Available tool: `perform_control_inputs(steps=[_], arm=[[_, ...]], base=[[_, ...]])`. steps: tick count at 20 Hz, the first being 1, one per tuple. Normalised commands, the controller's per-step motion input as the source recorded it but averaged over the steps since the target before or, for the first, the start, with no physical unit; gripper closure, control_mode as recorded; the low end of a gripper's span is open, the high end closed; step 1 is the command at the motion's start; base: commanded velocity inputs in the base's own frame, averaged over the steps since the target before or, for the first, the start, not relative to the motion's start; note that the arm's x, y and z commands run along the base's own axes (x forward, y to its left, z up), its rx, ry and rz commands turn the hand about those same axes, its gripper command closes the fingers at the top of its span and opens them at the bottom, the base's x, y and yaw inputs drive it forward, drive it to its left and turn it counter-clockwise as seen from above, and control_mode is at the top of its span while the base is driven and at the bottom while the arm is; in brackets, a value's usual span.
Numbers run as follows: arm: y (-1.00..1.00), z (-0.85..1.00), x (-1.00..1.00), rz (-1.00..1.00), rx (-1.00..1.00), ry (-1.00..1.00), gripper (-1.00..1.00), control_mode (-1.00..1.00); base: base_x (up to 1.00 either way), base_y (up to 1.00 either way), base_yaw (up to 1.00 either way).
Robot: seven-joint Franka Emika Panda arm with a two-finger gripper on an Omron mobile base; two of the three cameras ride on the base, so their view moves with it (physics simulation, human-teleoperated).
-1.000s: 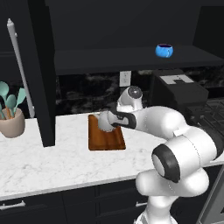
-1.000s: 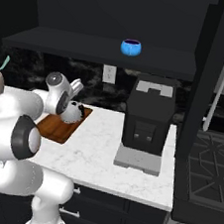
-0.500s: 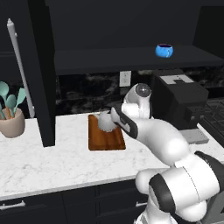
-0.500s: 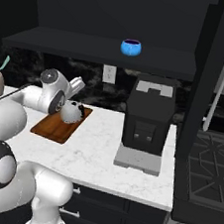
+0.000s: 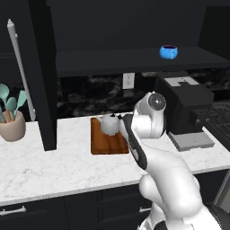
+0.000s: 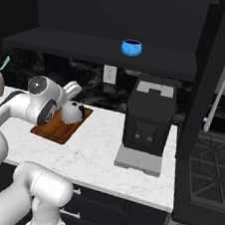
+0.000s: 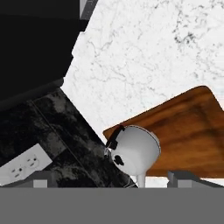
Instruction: Pick the kettle from the counter and place it on the tray. Then pick the mug from the cabinet and place it on the tray. Then close the cabinet doors.
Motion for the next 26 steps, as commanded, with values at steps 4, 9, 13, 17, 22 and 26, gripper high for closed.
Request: perform_control_inputs(steps=[4,9,13,17,22,26], arm=[[0.00,0.47,-0.55,-0.14,0.04,-0.04,-1.00,-1.00],[0.00,0.62,-0.19,-0.17,0.08,0.00,-1.00,-1.00],[0.00,0.65,-0.14,-0.16,0.06,0.00,-1.00,-1.00],[0.00,0.61,-0.11,-0.13,0.03,0.00,-1.00,-1.00],[0.02,0.45,0.00,-0.10,0.01,0.00,-1.00,-1.00],[0.15,0.15,-0.03,-0.15,0.00,0.00,-1.00,-1.00]], base=[[0.00,0.00,0.00],[0.00,0.00,0.00],[0.00,0.00,0.00],[0.00,0.00,0.00],[0.00,0.00,0.00],[0.00,0.00,0.00]])
